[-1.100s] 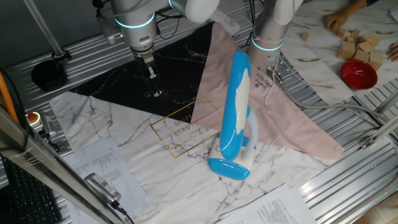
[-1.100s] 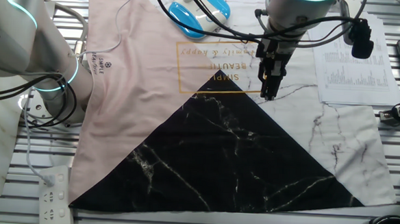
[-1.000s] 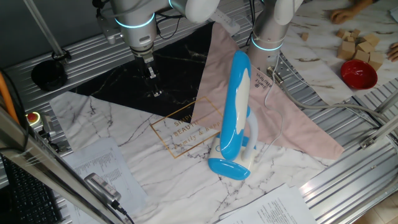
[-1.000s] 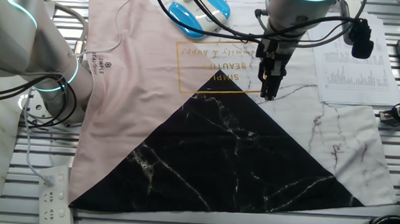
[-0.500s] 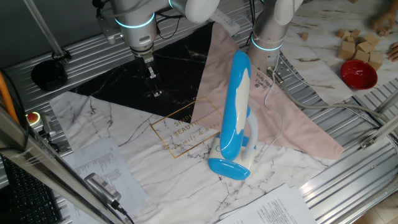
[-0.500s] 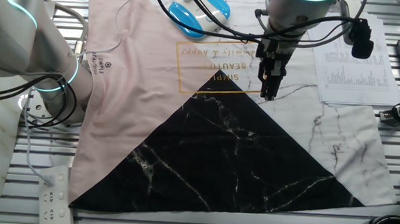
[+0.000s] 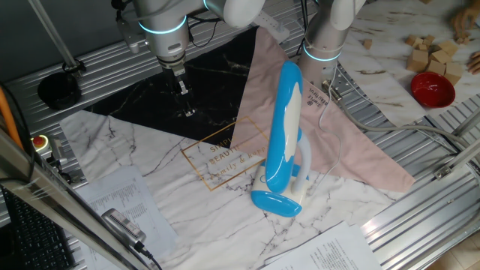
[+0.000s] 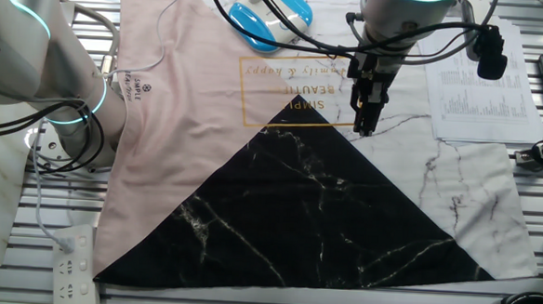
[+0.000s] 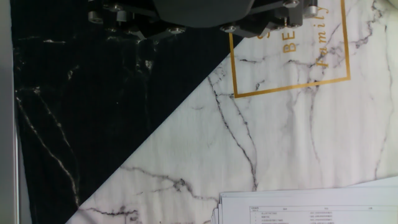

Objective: Turn on the desk lamp by pressing the button

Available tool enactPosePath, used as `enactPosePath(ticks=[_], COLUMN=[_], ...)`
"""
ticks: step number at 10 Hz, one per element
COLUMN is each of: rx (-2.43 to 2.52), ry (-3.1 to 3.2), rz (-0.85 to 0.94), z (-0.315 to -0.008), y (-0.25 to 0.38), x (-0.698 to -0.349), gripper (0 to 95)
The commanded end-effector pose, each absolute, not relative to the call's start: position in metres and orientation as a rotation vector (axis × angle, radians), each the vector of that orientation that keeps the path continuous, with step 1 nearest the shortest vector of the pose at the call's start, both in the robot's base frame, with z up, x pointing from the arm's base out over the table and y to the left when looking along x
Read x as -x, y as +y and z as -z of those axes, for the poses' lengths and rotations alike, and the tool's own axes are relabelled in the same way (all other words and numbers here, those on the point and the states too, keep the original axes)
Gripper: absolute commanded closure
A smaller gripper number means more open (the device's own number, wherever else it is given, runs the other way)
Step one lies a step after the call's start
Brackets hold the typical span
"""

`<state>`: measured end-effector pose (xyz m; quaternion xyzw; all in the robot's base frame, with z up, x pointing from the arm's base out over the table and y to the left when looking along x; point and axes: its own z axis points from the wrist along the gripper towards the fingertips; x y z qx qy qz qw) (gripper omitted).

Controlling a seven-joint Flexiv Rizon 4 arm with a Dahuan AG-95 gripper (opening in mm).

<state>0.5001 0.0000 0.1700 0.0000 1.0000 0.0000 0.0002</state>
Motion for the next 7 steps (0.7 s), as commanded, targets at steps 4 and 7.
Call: enactPosePath(ticks=[4, 7], rx=[0.294, 0.273], ry=[3.174, 3.216], rz=[0.129, 0.277], z=[-0.172, -0.186], y=[0.001, 0.007], x=[-0.494, -0.483], gripper=[95.0, 95.0])
